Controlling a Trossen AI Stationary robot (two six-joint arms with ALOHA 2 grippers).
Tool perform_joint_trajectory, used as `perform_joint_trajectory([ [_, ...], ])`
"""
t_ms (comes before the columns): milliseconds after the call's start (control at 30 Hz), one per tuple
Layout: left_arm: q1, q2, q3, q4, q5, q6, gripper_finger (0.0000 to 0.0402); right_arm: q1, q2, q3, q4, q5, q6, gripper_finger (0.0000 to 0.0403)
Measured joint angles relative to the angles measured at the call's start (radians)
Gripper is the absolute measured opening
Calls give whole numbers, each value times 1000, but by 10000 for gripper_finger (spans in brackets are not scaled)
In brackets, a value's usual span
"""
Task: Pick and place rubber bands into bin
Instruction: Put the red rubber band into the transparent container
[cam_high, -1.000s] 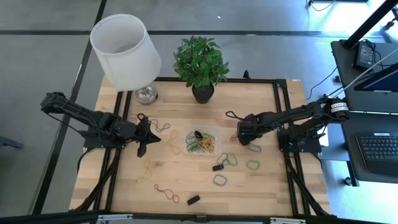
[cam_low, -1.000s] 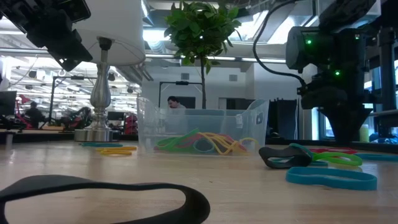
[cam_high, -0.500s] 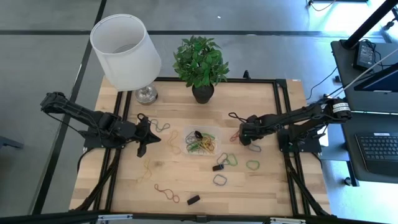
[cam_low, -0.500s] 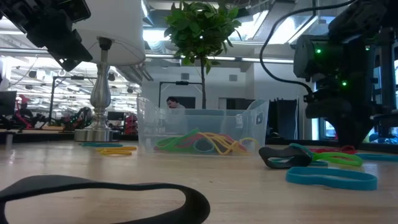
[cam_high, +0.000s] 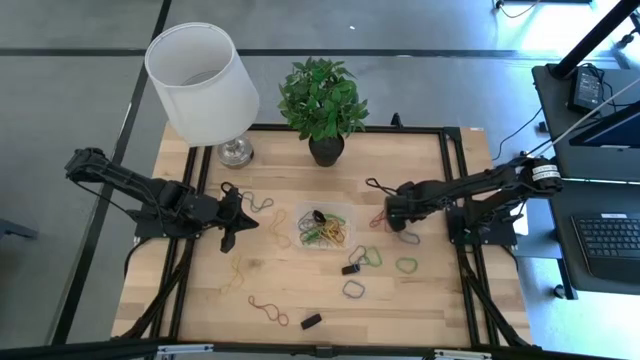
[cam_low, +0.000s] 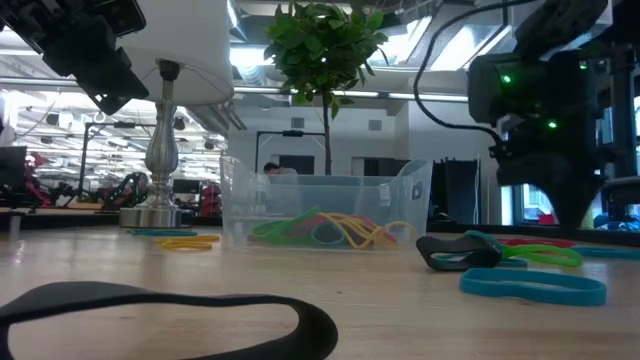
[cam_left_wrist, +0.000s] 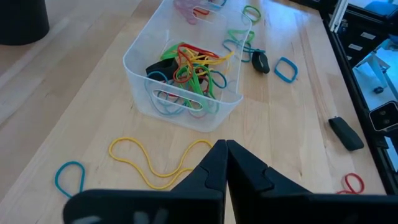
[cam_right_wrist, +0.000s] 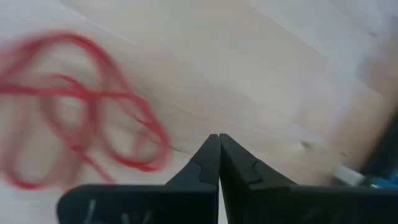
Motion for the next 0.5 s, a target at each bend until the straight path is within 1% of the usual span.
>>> perform_joint_trajectory([
  [133,0,0,0,0,0,0,3,0,-1,10,18,-4,1,4],
  [200,0,0,0,0,0,0,3,0,-1,13,37,-29,2,9],
  [300,0,0,0,0,0,0,3,4,-1,14,59,-55,1,23],
  [500,0,0,0,0,0,0,3,34,-1,14,117,-58,0,55],
])
